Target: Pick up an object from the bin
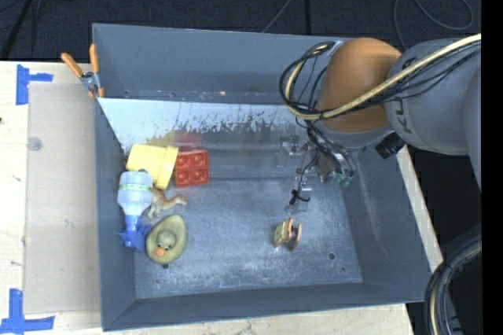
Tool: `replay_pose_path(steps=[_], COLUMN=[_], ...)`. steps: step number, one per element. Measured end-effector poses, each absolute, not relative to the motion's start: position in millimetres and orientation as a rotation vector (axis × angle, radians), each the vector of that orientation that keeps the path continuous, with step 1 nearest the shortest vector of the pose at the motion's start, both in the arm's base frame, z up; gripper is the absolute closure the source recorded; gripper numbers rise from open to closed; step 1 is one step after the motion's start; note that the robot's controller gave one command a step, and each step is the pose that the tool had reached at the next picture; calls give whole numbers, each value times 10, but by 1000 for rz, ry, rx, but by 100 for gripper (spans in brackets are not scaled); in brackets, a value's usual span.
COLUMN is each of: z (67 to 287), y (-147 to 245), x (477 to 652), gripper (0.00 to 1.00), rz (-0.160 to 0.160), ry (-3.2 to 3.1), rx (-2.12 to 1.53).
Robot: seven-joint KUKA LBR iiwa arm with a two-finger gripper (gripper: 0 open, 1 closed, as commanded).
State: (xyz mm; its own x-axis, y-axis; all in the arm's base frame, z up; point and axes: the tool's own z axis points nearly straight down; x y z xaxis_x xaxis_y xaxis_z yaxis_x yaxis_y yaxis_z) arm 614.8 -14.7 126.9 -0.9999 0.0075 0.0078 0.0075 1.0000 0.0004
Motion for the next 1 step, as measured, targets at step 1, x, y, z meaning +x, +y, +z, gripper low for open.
replay_pose_path(steps=[1], z=[1318], y=[-147], x=[6164], gripper=[0], rz=[0], ry=[-3141], rx=[-11])
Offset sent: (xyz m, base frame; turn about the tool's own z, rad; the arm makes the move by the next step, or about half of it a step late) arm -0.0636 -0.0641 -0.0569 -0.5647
